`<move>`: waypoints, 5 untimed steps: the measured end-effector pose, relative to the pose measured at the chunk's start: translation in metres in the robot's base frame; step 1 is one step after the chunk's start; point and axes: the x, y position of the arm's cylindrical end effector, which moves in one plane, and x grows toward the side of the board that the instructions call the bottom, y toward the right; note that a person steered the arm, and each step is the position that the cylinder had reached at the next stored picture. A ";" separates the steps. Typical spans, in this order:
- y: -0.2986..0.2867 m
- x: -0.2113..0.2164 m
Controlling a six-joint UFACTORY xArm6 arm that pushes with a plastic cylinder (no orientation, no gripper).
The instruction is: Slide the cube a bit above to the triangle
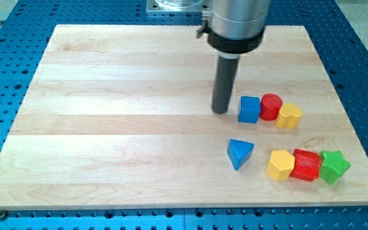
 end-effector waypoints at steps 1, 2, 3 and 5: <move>0.028 -0.022; 0.057 0.003; 0.042 0.049; 0.101 -0.029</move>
